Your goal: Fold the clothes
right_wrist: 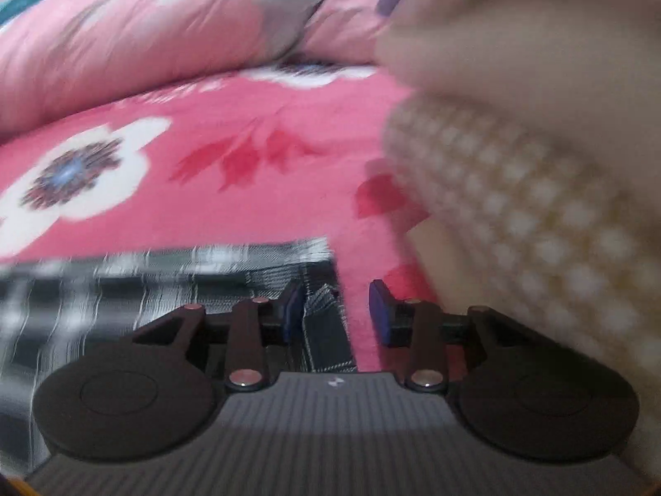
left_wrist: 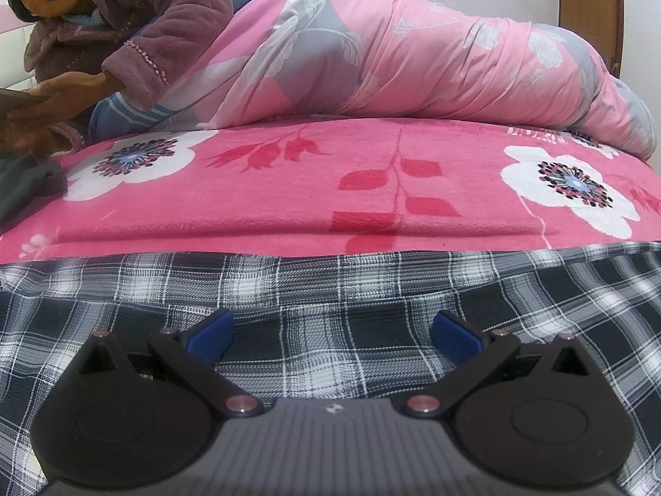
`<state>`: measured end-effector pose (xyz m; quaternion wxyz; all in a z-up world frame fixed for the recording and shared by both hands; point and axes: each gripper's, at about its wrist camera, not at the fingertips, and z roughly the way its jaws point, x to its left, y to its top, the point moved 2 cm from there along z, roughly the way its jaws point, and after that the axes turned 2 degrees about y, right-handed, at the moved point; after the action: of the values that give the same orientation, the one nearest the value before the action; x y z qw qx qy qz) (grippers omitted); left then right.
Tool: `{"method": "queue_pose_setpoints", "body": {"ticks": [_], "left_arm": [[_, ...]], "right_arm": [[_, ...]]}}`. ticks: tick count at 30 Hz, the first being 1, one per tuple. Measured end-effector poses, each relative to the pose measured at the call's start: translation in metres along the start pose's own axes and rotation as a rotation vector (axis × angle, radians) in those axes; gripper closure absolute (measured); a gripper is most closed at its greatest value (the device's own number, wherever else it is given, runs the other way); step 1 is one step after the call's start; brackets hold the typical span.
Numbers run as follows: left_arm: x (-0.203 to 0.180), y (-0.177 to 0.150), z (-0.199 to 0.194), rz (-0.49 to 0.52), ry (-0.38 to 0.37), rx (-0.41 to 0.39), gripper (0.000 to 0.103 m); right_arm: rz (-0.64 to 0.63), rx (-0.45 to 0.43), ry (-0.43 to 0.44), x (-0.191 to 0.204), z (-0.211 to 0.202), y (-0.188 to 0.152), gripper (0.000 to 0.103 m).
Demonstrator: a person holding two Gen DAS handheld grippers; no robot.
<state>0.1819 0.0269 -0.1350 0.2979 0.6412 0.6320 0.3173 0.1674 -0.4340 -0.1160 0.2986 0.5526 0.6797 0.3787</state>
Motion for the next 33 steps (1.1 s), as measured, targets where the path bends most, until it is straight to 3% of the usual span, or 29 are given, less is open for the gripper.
{"method": "queue_pose_setpoints", "body": {"ticks": [7,10,11,13,15,18,21,25,28,29,31,33], "left_arm": [[0.000,0.000,0.000,0.001,-0.001,0.003,0.000],[0.001,0.000,0.000,0.003,0.000,0.004,0.000],[0.000,0.000,0.000,0.002,0.000,0.004,0.000],[0.000,0.000,0.000,-0.001,-0.002,0.002,0.000],[0.000,0.000,0.000,-0.004,-0.006,0.001,0.000],[0.001,0.000,0.001,-0.007,-0.008,-0.001,0.000],[0.002,-0.001,0.001,-0.008,-0.010,-0.002,0.000],[0.002,-0.001,0.001,-0.004,-0.008,-0.001,0.000],[0.002,-0.001,0.001,-0.001,-0.006,0.000,0.000],[0.002,-0.001,0.001,-0.001,-0.005,0.000,0.000],[0.002,-0.001,0.001,-0.001,-0.005,0.001,0.000],[0.002,-0.001,0.001,-0.001,-0.005,0.001,0.000]], "right_arm": [[-0.205,-0.029,0.136,0.104,-0.012,-0.002,0.072],[-0.358,0.026,0.367,0.176,-0.017,-0.025,0.073],[-0.371,0.056,0.371,0.182,-0.017,-0.034,0.073],[-0.285,0.066,0.300,0.149,-0.022,-0.049,0.072],[-0.063,0.066,0.177,0.081,-0.039,-0.060,0.073],[0.221,0.065,-0.131,-0.026,-0.083,-0.093,0.076],[0.299,0.056,-0.300,-0.062,-0.118,-0.106,0.078],[0.210,-0.001,-0.242,-0.025,-0.112,-0.085,0.075],[0.119,0.017,-0.093,0.012,-0.080,-0.069,0.078],[0.088,0.047,-0.100,0.014,-0.066,-0.068,0.078],[0.123,0.098,-0.214,-0.015,-0.066,-0.084,0.077],[0.374,0.046,-0.293,-0.065,-0.094,-0.097,0.088]]}}
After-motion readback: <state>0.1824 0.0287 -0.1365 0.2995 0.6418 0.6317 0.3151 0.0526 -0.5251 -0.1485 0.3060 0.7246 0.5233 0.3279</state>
